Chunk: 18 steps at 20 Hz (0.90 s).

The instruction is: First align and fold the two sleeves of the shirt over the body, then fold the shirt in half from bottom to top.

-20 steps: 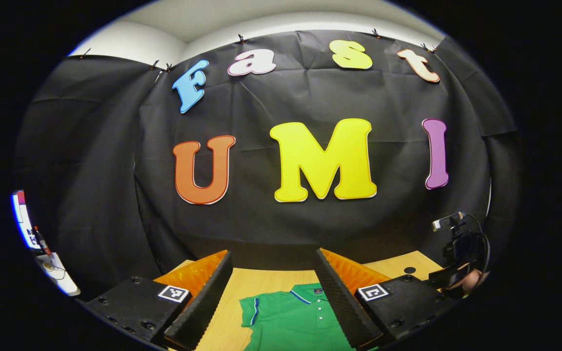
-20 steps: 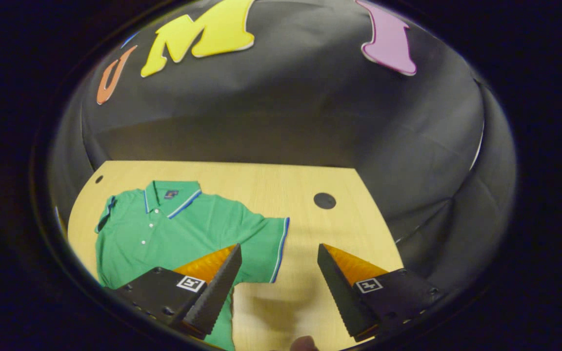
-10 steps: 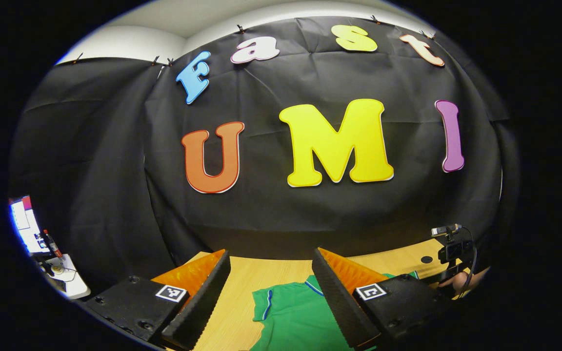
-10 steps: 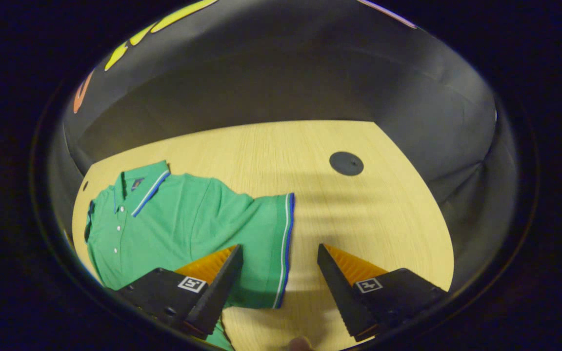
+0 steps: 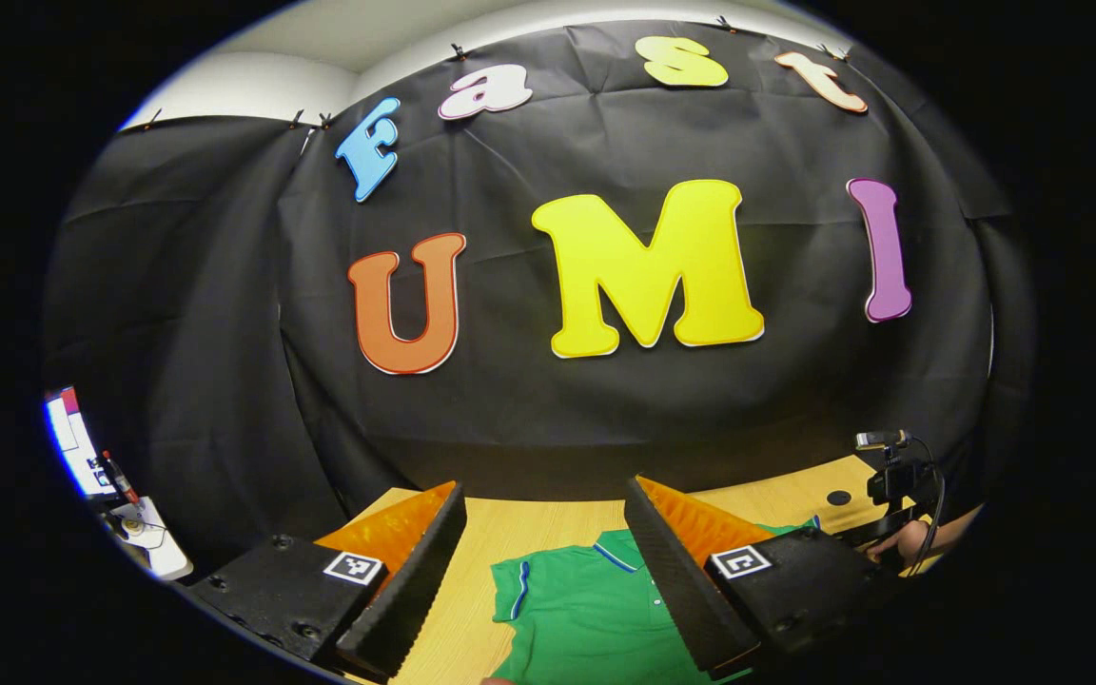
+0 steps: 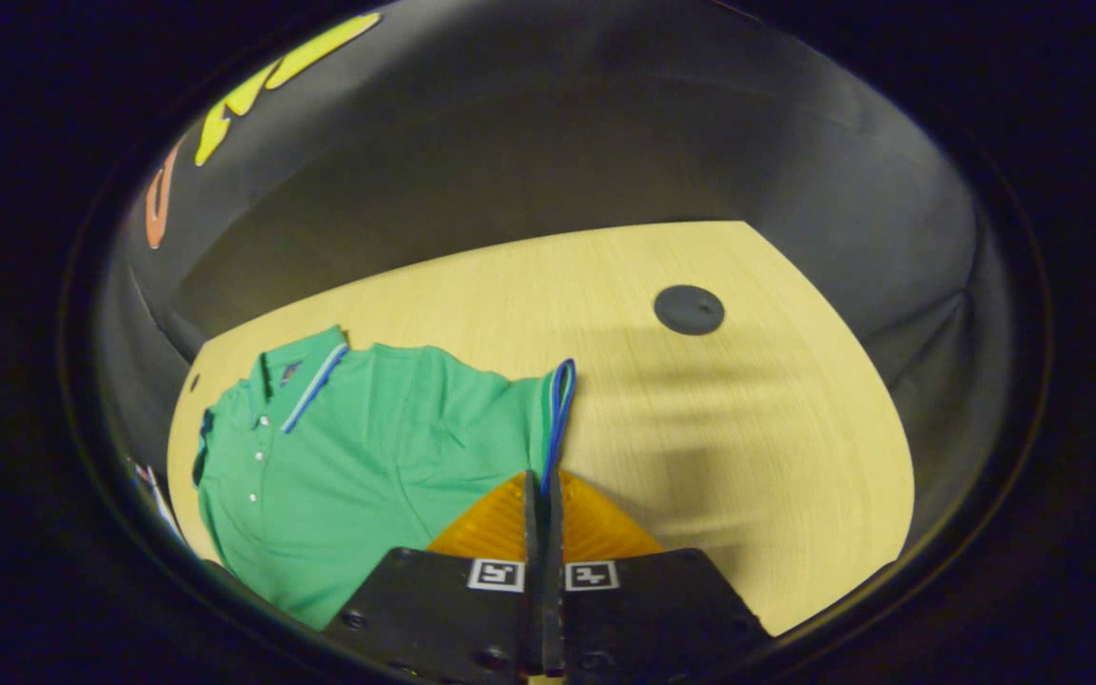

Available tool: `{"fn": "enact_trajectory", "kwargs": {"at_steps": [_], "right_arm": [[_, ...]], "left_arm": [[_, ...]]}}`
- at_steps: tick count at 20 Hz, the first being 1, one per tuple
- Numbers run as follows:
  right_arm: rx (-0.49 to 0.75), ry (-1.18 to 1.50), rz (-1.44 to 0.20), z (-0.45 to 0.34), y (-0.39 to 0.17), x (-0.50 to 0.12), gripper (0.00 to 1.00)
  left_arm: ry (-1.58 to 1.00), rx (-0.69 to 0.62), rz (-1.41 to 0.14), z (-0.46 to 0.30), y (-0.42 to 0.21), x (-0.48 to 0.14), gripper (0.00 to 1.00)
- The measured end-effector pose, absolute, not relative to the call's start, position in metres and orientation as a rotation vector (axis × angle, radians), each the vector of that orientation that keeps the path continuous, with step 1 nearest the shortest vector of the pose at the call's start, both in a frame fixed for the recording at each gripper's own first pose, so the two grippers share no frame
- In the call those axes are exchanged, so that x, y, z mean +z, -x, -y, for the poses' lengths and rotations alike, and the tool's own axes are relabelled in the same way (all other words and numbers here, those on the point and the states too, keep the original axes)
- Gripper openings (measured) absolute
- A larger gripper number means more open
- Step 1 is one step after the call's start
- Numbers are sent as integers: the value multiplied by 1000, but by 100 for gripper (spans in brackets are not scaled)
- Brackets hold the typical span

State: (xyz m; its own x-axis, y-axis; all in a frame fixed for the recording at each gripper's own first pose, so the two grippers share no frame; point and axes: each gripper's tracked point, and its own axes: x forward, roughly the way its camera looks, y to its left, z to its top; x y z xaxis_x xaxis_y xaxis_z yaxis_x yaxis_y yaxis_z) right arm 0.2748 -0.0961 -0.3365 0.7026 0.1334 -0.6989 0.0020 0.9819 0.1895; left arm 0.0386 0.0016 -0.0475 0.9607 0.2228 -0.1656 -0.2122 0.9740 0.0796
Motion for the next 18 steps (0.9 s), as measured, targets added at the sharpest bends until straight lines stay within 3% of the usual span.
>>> {"fn": "enact_trajectory", "kwargs": {"at_steps": [9,14,17,18], "right_arm": [[130,-82,-739,80,-274,-302,0],[-13,-29,-781,104,-274,-311,1],[-2,-57,-798,97,-277,-318,79],[0,-51,-834,94,-277,-327,80]], "left_arm": [[-53,286,-176,-20,-16,-45,100],[-42,269,-168,-30,-9,-45,100],[-29,285,-182,-43,-4,-54,100],[-23,293,-191,-47,-3,-57,100]]}}
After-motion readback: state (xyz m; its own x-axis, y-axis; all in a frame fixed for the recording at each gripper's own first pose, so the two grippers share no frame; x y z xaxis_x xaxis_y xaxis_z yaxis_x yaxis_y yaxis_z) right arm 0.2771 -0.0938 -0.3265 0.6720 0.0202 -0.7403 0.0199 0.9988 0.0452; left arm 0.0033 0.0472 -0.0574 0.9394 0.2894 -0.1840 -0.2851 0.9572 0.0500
